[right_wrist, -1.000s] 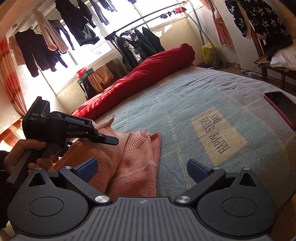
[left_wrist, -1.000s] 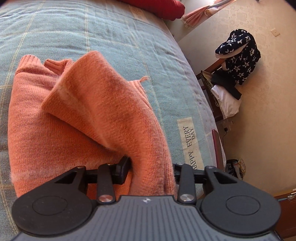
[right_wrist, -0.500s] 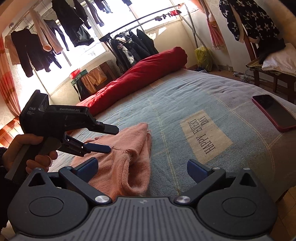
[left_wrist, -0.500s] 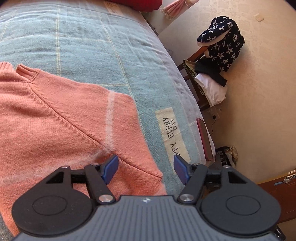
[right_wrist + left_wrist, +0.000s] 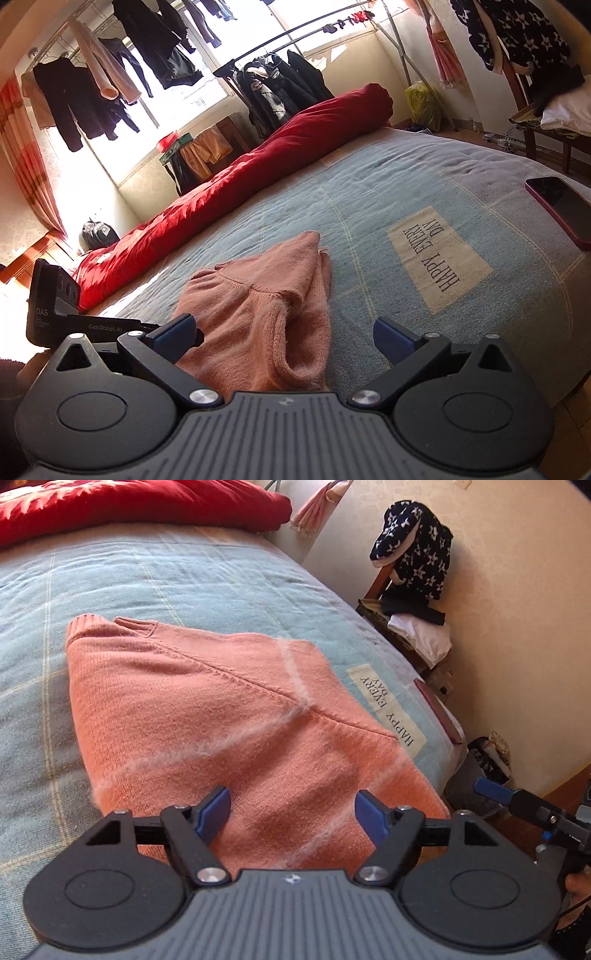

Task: Fold clothes
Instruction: 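Raise the open left tool above the folded sweater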

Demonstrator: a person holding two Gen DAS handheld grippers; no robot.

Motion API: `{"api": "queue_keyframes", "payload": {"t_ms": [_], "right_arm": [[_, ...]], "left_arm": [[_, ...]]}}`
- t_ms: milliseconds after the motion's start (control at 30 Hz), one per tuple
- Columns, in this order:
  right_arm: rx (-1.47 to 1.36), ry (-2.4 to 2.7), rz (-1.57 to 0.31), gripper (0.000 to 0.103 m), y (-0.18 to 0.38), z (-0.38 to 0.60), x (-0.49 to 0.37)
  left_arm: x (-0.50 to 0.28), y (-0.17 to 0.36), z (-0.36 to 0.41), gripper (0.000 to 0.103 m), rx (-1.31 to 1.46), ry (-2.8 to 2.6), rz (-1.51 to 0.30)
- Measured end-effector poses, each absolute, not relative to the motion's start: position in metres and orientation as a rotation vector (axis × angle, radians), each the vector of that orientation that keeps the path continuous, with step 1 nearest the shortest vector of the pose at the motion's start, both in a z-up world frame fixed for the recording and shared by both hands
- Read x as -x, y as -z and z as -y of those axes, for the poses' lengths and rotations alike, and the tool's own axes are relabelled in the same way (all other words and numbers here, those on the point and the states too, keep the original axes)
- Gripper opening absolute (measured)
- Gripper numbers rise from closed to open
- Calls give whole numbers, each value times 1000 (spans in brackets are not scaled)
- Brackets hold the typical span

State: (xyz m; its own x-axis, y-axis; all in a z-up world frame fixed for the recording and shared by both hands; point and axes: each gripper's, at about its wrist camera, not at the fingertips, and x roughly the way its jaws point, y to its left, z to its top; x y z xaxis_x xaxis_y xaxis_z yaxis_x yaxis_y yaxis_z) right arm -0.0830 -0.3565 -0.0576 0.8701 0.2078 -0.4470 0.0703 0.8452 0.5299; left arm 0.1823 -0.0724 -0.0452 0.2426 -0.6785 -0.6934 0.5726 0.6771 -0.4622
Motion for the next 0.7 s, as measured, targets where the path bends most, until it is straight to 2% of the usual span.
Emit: {"api": "queue_keyframes", "payload": {"t_ms": [167, 333, 600, 700], "right_arm": [[-577, -87, -526, 103, 58, 352, 84], [-565, -80, -527, 103, 56, 349, 86], [-580, -83, -533, 103, 56, 344, 90], [-560, -90, -528, 103, 52, 339, 94]], "left_arm": [[-148, 28, 65, 78, 15, 909, -938], [-79, 36, 81, 80, -464, 910, -724], [-28, 78, 91, 81, -926, 760, -428], [-35, 78, 82, 83, -915, 714, -422]]}}
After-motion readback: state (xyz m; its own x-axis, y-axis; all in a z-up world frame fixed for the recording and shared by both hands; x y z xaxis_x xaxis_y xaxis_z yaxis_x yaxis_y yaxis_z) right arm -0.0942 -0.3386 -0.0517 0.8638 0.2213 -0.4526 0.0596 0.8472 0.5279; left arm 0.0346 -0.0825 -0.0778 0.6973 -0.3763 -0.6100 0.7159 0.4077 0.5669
